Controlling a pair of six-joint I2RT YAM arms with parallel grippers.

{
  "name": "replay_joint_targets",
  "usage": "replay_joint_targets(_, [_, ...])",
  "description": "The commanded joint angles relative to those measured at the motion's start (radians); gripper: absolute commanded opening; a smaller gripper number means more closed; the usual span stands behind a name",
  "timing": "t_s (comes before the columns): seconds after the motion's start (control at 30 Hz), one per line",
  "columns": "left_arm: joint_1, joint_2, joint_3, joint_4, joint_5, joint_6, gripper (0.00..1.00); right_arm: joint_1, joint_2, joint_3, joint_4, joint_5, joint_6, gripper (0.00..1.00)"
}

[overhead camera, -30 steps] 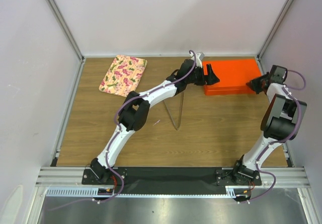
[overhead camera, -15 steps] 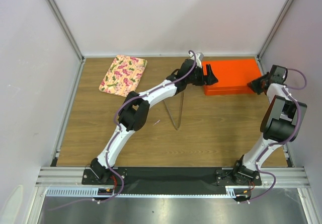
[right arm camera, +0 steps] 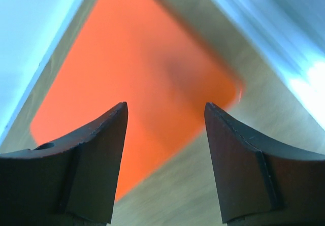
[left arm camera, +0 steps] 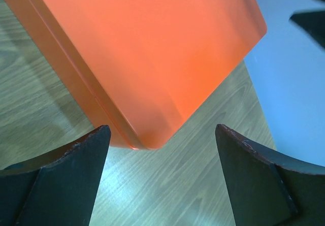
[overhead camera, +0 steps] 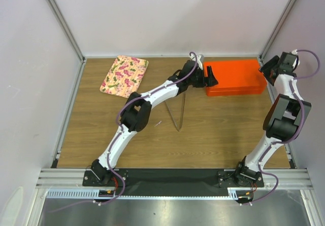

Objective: Pack the chocolate

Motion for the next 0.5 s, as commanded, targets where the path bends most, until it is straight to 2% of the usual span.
replay_joint_targets(0.0, [0.004,0.034,0.058,0.052,0.034,-0.021,0.90,-0.016,0.095,0.104,0.020,0.022,-0.126,0.67])
replay_joint_targets(0.3, [0.004,0.100,0.095,0.096,0.033,-0.061,0.89,-0.051,0.311,0.317,-0.046,-0.133,-0.244,0.67])
replay_joint_targets(0.47, [0.006,0.109,0.103,0.103,0.047,-0.064,0.87,-0.051,0.333,0.287,-0.024,-0.255,-0.245,0.53])
